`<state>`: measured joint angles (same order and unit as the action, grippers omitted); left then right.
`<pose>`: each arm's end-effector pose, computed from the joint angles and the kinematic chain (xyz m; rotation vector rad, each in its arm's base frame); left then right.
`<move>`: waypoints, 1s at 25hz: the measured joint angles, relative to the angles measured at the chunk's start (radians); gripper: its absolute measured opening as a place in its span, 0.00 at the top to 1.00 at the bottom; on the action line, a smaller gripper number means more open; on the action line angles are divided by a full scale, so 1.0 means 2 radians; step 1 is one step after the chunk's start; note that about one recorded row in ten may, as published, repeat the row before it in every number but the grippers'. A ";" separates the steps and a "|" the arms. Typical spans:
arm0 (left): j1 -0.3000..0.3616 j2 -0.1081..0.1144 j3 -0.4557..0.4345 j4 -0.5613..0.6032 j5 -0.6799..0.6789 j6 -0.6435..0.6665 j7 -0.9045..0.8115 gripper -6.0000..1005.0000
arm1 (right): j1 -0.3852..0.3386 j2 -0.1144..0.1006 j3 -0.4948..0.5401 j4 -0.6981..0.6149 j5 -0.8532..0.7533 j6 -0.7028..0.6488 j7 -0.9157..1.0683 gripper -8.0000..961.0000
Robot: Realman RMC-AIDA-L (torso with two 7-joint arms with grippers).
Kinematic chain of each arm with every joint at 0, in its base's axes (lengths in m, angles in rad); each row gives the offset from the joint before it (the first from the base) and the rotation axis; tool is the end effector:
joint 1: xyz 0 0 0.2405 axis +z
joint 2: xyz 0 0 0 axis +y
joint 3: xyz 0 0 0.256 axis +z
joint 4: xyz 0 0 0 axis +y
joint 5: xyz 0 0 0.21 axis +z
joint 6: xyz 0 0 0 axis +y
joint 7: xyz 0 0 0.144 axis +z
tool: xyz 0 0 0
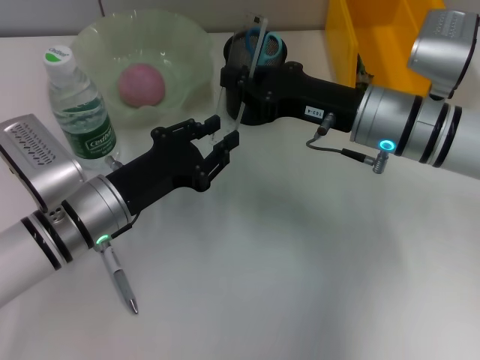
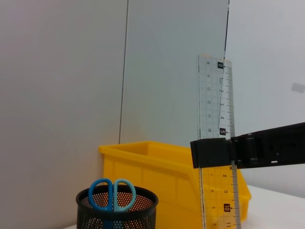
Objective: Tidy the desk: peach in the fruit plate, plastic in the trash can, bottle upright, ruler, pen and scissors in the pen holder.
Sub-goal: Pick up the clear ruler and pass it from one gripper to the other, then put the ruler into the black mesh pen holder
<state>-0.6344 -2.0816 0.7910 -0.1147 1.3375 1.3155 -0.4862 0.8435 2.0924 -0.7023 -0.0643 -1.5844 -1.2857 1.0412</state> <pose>-0.2594 0.3126 -0.0879 -2.3374 -0.4459 -0.8911 0.1801 0.3748 -0.0797 -2.5413 0.6433 1.0674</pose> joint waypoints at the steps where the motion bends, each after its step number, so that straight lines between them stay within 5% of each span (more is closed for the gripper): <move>1: 0.000 0.000 0.000 0.000 0.000 0.000 0.000 0.62 | 0.000 0.000 -0.001 0.000 -0.001 0.000 0.000 0.96; 8: 0.004 0.000 -0.001 0.001 0.000 0.002 0.004 0.65 | -0.001 0.000 0.001 0.001 0.001 0.000 0.000 0.99; 21: 0.016 0.000 -0.001 0.006 0.000 0.003 0.008 0.27 | -0.004 0.000 0.006 -0.004 0.005 0.000 -0.015 0.99; 25: 0.022 0.000 -0.002 0.010 -0.001 0.004 0.006 0.25 | -0.004 0.000 0.007 -0.004 0.025 0.000 -0.067 0.98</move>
<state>-0.5895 -2.0809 0.7876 -0.0947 1.3352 1.3232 -0.4742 0.8349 2.0923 -0.6875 -0.0728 -1.5340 -1.2849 0.9062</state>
